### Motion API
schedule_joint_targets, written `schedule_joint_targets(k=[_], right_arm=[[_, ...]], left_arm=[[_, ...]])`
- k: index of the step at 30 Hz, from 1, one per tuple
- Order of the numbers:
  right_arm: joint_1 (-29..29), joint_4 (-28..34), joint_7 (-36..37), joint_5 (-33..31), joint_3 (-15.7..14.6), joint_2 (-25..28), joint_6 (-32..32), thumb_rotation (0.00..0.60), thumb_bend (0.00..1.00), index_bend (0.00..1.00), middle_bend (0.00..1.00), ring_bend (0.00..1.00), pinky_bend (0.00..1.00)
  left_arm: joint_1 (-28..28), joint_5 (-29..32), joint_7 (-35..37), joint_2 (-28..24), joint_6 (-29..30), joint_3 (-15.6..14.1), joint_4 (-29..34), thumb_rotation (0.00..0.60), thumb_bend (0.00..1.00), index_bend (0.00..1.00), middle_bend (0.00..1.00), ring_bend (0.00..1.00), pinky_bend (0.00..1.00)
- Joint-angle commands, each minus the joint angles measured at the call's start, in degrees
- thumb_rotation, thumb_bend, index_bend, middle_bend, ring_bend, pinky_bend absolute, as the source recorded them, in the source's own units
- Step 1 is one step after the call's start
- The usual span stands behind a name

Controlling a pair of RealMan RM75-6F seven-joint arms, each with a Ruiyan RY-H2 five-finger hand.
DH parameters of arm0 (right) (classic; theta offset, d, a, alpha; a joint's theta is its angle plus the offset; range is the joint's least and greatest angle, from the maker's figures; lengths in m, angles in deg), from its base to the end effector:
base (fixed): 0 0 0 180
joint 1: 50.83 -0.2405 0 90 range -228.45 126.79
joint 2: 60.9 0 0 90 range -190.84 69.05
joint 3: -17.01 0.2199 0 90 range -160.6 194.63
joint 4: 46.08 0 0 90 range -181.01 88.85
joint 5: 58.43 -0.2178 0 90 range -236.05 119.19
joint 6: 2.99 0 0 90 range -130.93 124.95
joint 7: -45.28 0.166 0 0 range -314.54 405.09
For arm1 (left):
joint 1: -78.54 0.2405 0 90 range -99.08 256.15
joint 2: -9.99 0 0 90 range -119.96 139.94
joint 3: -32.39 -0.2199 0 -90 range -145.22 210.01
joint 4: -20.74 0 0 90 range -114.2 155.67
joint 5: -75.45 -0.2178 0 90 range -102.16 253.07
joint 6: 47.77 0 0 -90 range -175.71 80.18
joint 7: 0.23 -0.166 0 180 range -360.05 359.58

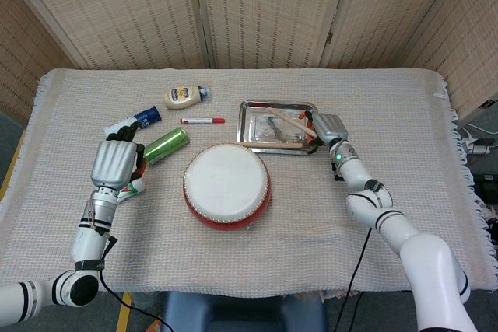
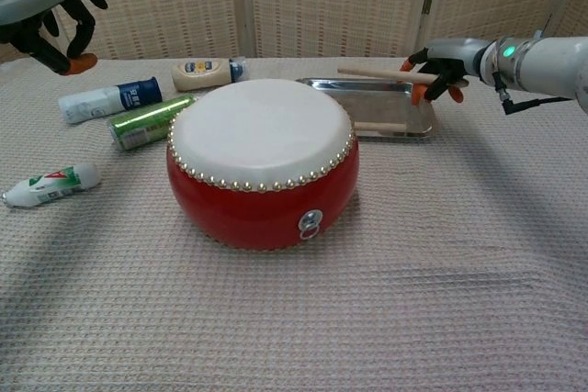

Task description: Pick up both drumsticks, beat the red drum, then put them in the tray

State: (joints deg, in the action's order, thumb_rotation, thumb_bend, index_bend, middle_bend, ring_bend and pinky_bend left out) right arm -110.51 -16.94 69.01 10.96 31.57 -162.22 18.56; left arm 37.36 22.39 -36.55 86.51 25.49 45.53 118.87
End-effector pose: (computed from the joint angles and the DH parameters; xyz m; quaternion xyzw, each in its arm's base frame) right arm -0.1778 -0.4944 -0.0087 0.6631 -0.5149 0.3101 0.4461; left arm -0.1220 0.3546 0.0713 -0.6592 -0.3045 -0.3650 0.5826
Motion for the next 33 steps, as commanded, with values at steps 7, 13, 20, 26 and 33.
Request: schedule_joint_targets(k=[7, 13, 20, 26, 33], right_arm=[[-0.9, -1.8, -5.0, -2.4, 1.2, -0.7, -1.3, 0.600, 0.40, 0.14, 0.34, 0.31, 0.64], [-0.9, -1.6, -9.0, -2.9, 1.0, -0.5, -0.8, 0.600, 0.12, 0.10, 0.31, 0.27, 0.61], [-0.9, -1.4, -14.4, -3.5, 0.9, -0.9, 1.4, 0.600, 0.00, 0.08, 0.30, 0.25, 0.58], [0.3, 2.9, -17.5, -4.0, 1.4, 2.1, 4.8, 0.600, 0.00, 0.08, 0.30, 0.25, 0.58], [7.9, 24.5, -22.7, -3.4, 0.5, 16.1, 15.1, 0.600, 0.14, 0.18, 0.30, 0.29, 0.58]], left_arm=[[0.4, -0.5, 0.1, -0.4, -0.1, -0.1, 0.4, 0.600, 0.43, 0.00, 0.10, 0.16, 0.32], [0.6, -0.9, 0.3, -0.7, -0.2, 0.0, 0.7, 0.600, 0.43, 0.00, 0.09, 0.15, 0.31], [1.0, -1.5, 0.5, -0.8, 0.0, -0.1, 0.9, 0.600, 0.43, 0.00, 0.09, 0.15, 0.31], [1.5, -2.0, 1.3, -1.5, 0.1, 0.1, 1.1, 0.600, 0.43, 0.00, 0.09, 0.15, 0.31], [3.0, -2.9, 4.7, -3.3, 0.0, 0.1, 1.1, 0.600, 0.43, 0.00, 0.11, 0.15, 0.31]])
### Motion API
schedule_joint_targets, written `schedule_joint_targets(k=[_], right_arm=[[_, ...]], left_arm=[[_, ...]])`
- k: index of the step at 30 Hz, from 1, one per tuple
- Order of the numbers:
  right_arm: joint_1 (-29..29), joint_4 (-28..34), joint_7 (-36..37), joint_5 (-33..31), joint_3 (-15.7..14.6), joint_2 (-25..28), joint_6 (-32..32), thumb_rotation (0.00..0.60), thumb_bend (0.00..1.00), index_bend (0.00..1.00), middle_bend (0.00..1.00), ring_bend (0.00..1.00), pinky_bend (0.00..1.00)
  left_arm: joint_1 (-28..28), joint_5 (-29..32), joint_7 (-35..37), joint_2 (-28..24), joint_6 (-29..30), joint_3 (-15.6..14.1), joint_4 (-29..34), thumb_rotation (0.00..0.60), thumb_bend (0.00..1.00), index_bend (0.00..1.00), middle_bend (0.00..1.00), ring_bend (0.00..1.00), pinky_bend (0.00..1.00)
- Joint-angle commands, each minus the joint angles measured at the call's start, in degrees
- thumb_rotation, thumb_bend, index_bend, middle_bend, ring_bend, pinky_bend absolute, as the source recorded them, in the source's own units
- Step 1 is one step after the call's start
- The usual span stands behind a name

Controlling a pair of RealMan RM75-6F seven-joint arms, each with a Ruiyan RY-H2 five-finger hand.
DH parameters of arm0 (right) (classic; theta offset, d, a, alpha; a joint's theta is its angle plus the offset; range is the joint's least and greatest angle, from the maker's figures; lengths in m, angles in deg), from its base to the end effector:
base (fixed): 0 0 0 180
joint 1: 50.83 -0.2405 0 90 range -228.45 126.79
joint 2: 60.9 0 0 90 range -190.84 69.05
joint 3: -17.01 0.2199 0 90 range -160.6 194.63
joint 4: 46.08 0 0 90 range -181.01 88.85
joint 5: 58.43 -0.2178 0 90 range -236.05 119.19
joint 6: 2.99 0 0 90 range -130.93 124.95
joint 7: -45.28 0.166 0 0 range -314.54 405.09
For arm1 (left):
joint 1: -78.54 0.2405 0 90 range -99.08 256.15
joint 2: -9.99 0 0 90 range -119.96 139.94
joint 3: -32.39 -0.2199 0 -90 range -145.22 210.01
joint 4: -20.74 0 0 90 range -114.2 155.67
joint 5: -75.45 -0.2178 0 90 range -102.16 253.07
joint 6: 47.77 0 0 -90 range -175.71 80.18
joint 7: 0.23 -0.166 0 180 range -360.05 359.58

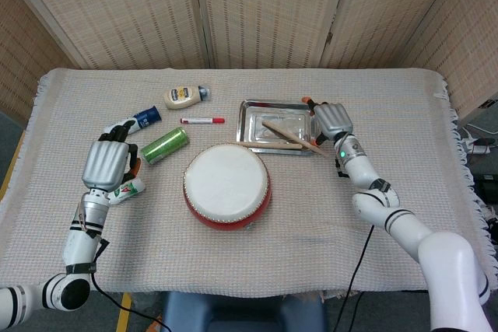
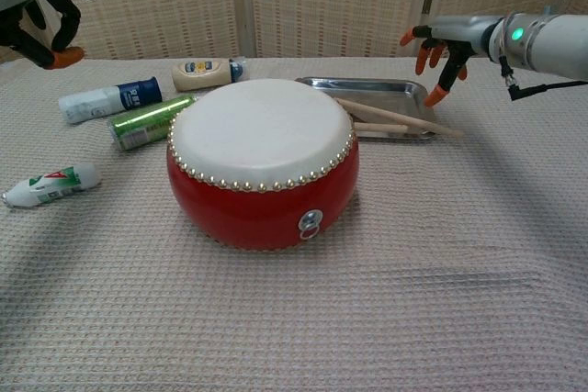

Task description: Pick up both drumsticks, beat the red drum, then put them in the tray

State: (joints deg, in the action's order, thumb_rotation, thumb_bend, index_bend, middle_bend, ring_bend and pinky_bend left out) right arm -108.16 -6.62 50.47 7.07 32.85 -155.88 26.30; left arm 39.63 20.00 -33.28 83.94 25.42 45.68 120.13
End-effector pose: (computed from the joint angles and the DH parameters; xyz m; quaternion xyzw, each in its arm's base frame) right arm -0.1652 -0.4927 0.0194 0.7044 -0.4107 0.3087 0.4897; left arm -0.1300 0.3505 0.0838 -0.6513 -0.3100 -0.3773 0.5809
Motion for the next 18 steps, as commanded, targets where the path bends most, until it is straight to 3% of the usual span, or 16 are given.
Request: schedule_joint_targets(k=[1, 5, 9, 12, 18], right_arm=[[6.9, 17.8, -5.2, 0.3, -1.1, 12.1, 8.9, 0.600, 0.16, 0.19, 0.30, 0.29, 0.58], [13.3, 33.2, -10.0, -0.3, -2.9, 22.4, 16.0, 0.600, 0.23, 0.23, 0.30, 0.29, 0.56], [19.1, 43.1, -11.9, 0.5, -5.2, 30.0, 22.0, 0.600, 0.29, 0.23, 0.30, 0.28, 0.47], [24.2, 47.5, -10.1, 3.5, -7.4, 33.9, 27.5, 0.600, 0.37, 0.21, 0.30, 0.25, 0.40], [33.7, 48.8, -2.6, 13.5, -12.8, 36.4, 39.0, 0.600, 0.38, 0.10, 0.24, 0.13, 0.32]], left_arm=[[1.1, -0.8, 2.0, -1.0, 0.1, 0.0, -0.2, 0.600, 0.43, 0.00, 0.11, 0.15, 0.31], [2.9, -1.9, 5.0, -2.4, 0.8, -0.4, -0.6, 0.600, 0.43, 0.00, 0.12, 0.15, 0.31], [5.1, -3.5, 8.0, -4.1, 1.6, -1.2, -0.1, 0.600, 0.43, 0.00, 0.12, 0.15, 0.30], [7.5, -5.8, 10.7, -5.2, 2.7, -2.7, 0.2, 0.600, 0.43, 0.01, 0.13, 0.15, 0.30], [12.7, -9.6, 13.4, -5.7, 7.0, -6.0, -0.3, 0.600, 0.44, 0.03, 0.13, 0.15, 0.28]])
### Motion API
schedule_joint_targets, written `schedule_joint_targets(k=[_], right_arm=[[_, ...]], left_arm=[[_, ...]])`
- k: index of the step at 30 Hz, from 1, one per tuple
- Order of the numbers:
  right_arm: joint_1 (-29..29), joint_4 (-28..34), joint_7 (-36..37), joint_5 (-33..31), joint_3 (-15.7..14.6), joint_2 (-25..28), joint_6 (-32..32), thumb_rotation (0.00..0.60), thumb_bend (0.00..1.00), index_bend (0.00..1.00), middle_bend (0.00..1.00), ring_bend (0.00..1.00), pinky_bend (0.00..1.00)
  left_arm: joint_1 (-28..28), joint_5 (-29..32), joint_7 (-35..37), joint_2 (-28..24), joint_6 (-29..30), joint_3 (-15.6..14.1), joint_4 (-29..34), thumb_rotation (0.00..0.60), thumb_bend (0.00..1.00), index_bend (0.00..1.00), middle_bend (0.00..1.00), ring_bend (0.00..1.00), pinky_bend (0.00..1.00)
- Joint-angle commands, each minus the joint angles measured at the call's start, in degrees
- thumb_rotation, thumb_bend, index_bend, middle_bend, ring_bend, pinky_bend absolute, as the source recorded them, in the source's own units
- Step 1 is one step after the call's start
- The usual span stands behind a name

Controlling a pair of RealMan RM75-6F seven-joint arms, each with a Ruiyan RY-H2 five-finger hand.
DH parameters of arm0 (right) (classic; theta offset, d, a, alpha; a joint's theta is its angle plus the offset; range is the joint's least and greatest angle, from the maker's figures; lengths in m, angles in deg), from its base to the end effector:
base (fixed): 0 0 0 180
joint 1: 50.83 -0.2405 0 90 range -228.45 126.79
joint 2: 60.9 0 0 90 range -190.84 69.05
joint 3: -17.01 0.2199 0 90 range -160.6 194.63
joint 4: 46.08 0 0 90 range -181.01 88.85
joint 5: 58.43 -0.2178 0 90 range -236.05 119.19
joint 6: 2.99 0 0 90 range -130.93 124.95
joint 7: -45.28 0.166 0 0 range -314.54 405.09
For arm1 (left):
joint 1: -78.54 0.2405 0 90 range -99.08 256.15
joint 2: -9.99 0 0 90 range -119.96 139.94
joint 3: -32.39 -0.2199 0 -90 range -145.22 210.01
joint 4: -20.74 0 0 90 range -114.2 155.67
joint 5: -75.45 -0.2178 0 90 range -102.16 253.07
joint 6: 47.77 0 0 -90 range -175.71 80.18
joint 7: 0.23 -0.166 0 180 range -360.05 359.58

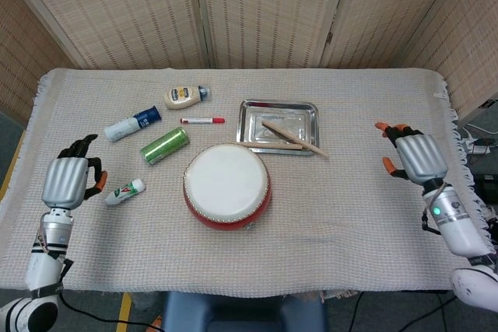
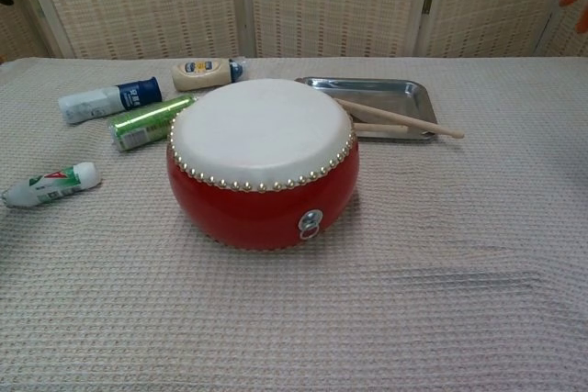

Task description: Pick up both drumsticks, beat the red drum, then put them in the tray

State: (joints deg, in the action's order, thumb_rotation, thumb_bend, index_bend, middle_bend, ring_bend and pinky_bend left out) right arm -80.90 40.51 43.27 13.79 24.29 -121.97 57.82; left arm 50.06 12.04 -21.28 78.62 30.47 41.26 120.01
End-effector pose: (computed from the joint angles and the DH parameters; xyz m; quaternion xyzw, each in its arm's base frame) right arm -0.2415 -0.3413 0.1355 0.6790 -0.3548 0.3363 0.5477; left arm -0.1931 0.3137 0.1136 -0.6113 -0.3402 -0.3859 0.6015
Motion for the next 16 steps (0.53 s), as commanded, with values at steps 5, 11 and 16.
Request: schedule_joint_targets(k=[5, 11, 16], right_arm=[[11.8, 0.1, 7.6, 12.8, -7.1, 1.6, 15.6, 0.600, 0.38, 0.04, 0.19, 0.07, 0.26], [18.2, -0.7, 6.9, 17.7, -9.8, -0.7, 25.3, 0.600, 0.38, 0.01, 0.17, 0.05, 0.22], [21.3, -0.8, 5.4, 19.0, -10.2, -1.8, 29.1, 0.600, 0.38, 0.01, 0.17, 0.05, 0.21]], left_arm=[[5.9, -3.9, 2.1, -0.2, 5.0, -3.8, -0.3, 0.600, 0.43, 0.04, 0.13, 0.15, 0.27], [10.3, -6.4, 1.7, 0.2, 8.9, -6.7, 0.9, 0.600, 0.44, 0.04, 0.13, 0.15, 0.26], [12.8, -8.5, 0.9, 1.1, 10.7, -8.0, 1.2, 0.600, 0.44, 0.04, 0.13, 0.15, 0.25]])
